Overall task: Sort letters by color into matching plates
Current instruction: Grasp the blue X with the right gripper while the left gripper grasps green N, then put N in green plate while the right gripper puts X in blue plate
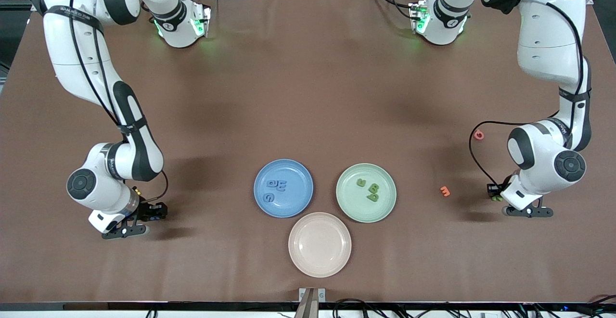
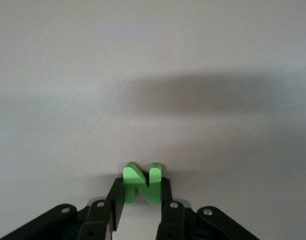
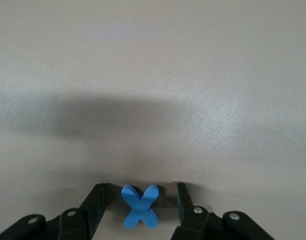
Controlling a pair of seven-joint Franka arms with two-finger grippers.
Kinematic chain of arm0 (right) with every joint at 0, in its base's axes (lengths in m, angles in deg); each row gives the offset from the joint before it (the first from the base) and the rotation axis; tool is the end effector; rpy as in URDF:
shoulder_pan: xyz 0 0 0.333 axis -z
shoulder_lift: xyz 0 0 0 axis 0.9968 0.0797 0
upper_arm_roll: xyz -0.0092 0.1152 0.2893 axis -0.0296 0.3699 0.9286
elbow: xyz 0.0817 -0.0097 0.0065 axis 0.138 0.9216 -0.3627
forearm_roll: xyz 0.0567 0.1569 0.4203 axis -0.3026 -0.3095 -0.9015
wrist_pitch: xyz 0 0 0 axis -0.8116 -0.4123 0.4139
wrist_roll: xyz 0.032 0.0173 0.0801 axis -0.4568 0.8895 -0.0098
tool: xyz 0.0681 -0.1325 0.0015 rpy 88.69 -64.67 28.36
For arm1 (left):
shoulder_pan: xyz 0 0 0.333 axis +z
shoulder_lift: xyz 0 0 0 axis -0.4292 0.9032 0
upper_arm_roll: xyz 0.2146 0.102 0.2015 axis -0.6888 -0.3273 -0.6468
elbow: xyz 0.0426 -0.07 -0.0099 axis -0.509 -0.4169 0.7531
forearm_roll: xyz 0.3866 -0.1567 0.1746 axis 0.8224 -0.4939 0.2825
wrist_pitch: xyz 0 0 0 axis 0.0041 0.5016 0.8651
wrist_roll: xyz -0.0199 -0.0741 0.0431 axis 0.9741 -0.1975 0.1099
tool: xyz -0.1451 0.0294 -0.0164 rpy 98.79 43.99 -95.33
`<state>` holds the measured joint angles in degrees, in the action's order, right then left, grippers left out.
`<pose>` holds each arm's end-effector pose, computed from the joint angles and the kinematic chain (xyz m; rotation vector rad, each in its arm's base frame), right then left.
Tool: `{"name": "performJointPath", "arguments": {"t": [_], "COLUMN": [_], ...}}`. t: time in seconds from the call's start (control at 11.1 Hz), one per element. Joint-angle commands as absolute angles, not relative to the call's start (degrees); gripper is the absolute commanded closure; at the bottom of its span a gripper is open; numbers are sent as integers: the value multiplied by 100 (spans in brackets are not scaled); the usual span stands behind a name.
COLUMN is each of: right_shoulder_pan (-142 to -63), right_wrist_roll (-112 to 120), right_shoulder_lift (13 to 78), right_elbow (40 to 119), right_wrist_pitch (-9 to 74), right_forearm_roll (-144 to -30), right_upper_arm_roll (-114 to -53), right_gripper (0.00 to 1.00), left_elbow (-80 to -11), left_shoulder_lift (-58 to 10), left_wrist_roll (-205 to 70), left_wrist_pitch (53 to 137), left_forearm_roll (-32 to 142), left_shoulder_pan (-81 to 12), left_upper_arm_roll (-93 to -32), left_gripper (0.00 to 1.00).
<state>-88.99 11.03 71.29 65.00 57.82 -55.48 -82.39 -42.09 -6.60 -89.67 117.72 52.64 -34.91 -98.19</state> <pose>0.7724 -0.0045 0.0864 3.1196 0.2373 0.1812 0.7170 0.0851 0.0933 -3.0593 0.1147 -0.0416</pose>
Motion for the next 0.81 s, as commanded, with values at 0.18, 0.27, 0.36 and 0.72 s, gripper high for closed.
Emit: {"name": "performJointPath", "arguments": {"t": [0.18,0.27,0.36,0.72], "right_shoulder_pan": [-8737,-8736,-8736,-8745], "right_wrist_roll": [1099,1108,1099,1073], "right_shoulder_lift": [6837,6793,6792,6845], "right_elbow": [6970,7023,7024,7077], "right_wrist_pitch": [5852,5861,5870,6116], "right_forearm_roll": [-5427,-5427,-5375,-5383], "right_upper_arm_roll": [-8168,-8160,-8160,-8142], "right_gripper": [36,36,36,37], "left_elbow": [-3380,-3370,-3352,-3010], "left_shoulder_lift": [-672,-698,-707,-681], "left_wrist_roll": [-8878,-8842,-8729,-8675], "left_wrist_pitch": [10489,10434,10433,10301], "left_forearm_roll": [5605,5606,5614,5580], "left_shoulder_pan": [-3840,-4051,-4192,-4211], "left_upper_arm_roll": [-9322,-9304,-9260,-8593], "left_gripper": [100,100,100,100]}}
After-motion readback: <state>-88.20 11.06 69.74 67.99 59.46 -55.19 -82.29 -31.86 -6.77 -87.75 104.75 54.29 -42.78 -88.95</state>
